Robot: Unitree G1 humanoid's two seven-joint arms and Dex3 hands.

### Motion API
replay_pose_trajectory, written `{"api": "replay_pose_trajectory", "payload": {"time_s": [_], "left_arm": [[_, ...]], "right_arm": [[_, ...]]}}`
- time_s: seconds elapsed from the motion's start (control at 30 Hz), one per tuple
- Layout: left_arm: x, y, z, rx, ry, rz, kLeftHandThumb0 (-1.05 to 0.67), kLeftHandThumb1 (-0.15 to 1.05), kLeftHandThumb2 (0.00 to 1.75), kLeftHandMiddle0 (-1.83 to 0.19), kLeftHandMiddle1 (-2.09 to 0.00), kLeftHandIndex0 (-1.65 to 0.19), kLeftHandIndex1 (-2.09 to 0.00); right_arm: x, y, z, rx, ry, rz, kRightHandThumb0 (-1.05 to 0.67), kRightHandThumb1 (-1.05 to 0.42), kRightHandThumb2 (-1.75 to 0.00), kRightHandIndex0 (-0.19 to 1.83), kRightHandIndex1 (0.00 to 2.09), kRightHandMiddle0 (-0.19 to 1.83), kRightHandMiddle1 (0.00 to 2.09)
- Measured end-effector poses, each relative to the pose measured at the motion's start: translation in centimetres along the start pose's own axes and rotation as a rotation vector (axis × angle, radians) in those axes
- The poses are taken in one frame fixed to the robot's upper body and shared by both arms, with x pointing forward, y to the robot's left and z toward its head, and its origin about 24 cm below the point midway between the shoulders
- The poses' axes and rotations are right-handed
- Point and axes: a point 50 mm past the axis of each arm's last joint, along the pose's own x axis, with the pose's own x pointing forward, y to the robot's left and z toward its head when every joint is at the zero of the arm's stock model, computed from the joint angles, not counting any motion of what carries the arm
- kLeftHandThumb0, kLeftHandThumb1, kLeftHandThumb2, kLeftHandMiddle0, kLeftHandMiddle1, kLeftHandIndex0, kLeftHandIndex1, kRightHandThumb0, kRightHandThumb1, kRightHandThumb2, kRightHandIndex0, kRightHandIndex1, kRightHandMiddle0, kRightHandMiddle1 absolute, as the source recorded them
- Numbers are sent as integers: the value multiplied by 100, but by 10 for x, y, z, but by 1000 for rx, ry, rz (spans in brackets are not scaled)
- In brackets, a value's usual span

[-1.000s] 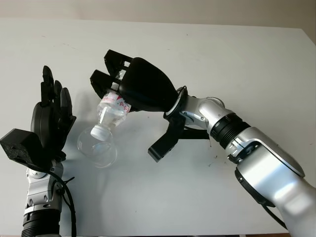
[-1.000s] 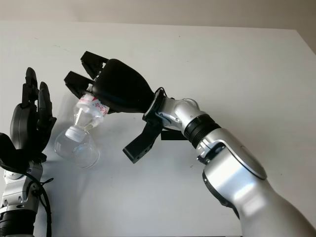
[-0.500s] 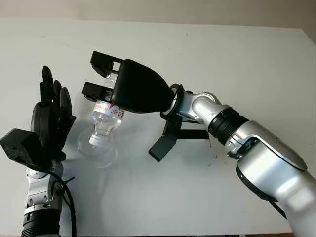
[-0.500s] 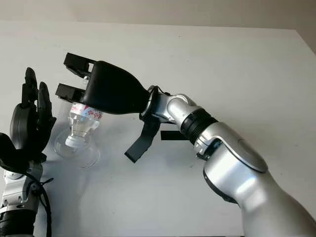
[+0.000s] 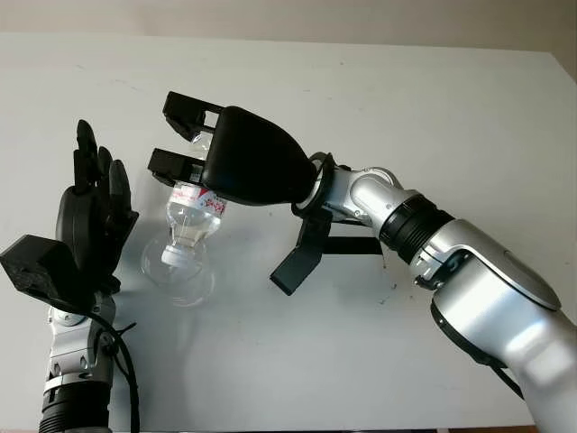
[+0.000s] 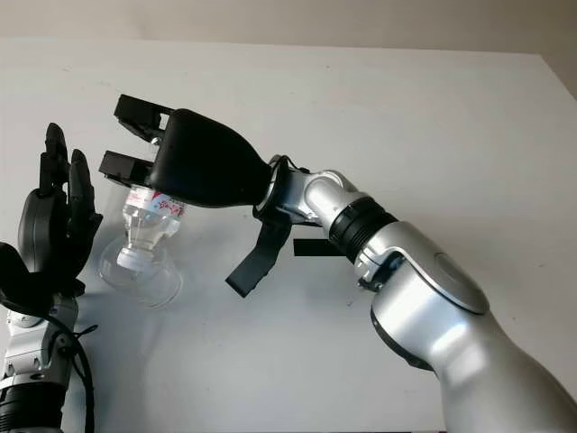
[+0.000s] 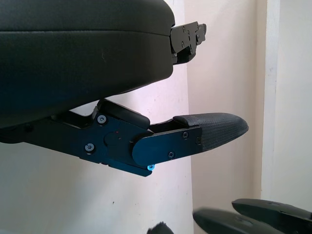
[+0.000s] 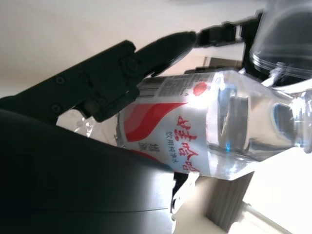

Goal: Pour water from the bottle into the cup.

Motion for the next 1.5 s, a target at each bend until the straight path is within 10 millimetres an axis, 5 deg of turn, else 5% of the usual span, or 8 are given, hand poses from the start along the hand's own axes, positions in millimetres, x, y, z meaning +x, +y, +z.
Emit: {"api": "replay_pose_trajectory", "payload": {"time_s": [0.1, 0.47, 0.8, 1.07, 1.5], "left_arm": [[0, 0, 0, 0, 0, 0, -80, 105, 62, 19, 0, 19, 0], [0, 2, 0, 0, -1, 4, -80, 105, 62, 19, 0, 19, 0], [-2, 5, 0, 4, 1, 0, -79, 105, 64, 19, 0, 19, 0], [-4, 6, 0, 0, -7, -9, -78, 105, 64, 19, 0, 19, 0], [-7, 8, -2, 1, 1, 1, -79, 105, 63, 19, 0, 19, 0]], "right_arm": [[1, -7, -13, 217, 174, -15, -39, -105, -20, 121, 209, 107, 209], [-39, -9, -59, 883, 665, -38, -36, -105, -39, 99, 209, 69, 209], [-90, 1, -66, 1458, 932, -143, -39, -105, -46, 128, 209, 91, 209], [-122, -8, -52, 1671, 1022, -180, -38, -105, -50, 132, 209, 100, 209], [-152, -23, -25, 1537, 1122, -99, -38, -105, -48, 128, 209, 92, 209]]}}
